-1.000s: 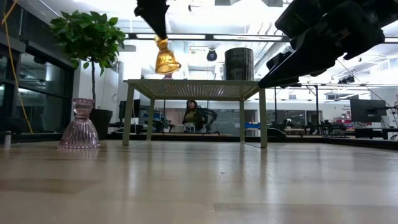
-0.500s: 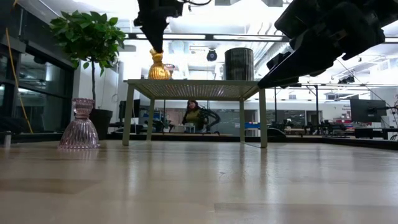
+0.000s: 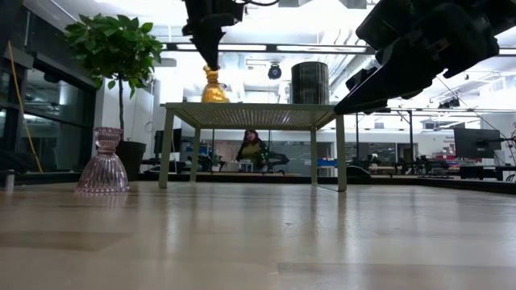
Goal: Pick & Place candle stick holders
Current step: Put the yellow candle holder on the shelf
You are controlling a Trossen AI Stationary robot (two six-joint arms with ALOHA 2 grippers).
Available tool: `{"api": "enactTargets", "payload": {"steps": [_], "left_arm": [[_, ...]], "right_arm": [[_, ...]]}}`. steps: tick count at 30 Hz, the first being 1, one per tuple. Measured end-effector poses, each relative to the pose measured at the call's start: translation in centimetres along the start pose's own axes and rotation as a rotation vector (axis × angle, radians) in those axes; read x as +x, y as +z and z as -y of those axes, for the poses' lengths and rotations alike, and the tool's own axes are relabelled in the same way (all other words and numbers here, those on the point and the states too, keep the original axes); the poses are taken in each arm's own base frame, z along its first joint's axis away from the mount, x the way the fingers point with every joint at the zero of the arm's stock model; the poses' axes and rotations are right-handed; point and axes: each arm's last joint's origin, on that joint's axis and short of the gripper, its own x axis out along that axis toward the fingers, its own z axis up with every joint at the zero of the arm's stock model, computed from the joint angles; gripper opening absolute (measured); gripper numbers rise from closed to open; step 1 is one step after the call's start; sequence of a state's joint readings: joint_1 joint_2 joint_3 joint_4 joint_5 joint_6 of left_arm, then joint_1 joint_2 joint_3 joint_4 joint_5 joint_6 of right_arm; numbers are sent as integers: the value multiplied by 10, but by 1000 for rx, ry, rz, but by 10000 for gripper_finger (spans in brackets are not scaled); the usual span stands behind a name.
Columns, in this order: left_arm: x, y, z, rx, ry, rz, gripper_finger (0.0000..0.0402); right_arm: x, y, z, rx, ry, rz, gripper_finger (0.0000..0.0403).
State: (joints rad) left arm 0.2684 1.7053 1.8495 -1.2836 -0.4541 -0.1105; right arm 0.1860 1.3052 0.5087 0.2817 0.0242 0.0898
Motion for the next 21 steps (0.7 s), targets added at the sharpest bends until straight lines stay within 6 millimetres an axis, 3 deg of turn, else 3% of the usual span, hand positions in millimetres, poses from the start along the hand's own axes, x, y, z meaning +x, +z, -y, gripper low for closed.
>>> {"api": "enactTargets", "payload": {"steps": [8,21], "left_arm": [[8,16,7,85,-26,25,12],[11,60,11,177,37,32,12]], "right_arm": [[0,0,0,0,0,0,179],[0,-1,0,5,0,-8,179]]}}
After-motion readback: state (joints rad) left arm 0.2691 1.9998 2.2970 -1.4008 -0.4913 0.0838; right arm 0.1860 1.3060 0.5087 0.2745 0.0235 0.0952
